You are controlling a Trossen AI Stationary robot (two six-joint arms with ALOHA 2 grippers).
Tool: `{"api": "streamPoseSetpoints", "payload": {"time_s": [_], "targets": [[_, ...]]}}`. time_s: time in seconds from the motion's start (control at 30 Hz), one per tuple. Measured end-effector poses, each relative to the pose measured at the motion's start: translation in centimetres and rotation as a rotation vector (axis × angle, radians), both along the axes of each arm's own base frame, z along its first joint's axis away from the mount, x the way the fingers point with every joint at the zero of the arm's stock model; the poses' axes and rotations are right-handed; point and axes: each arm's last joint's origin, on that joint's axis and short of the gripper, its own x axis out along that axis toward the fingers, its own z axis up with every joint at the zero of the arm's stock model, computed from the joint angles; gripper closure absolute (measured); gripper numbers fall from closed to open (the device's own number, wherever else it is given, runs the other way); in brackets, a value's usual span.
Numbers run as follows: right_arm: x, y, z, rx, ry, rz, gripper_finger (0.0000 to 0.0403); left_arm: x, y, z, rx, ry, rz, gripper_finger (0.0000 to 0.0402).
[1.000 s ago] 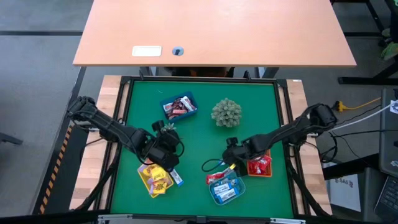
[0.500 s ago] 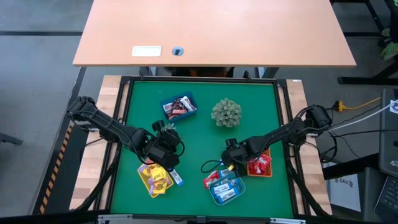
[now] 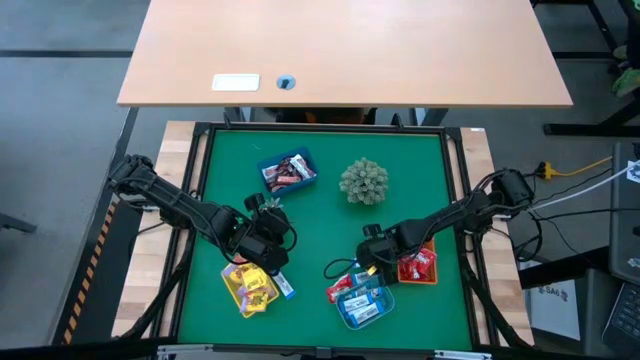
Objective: Sort candy
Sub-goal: Put the white-blue chocolate into the light blue bin
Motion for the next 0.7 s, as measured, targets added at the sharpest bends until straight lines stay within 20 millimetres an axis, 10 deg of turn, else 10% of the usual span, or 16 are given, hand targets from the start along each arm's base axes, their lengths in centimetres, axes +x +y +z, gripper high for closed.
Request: {"api": "streamPoseSetpoints", "payload": {"time_s": [0.7], "targets": [[-0.33, -0.13, 0.87, 0.004, -0.021, 0.002, 0.0287, 0.0, 0.0, 0.0, 0.0, 0.0, 0.0, 0.0272]]}}
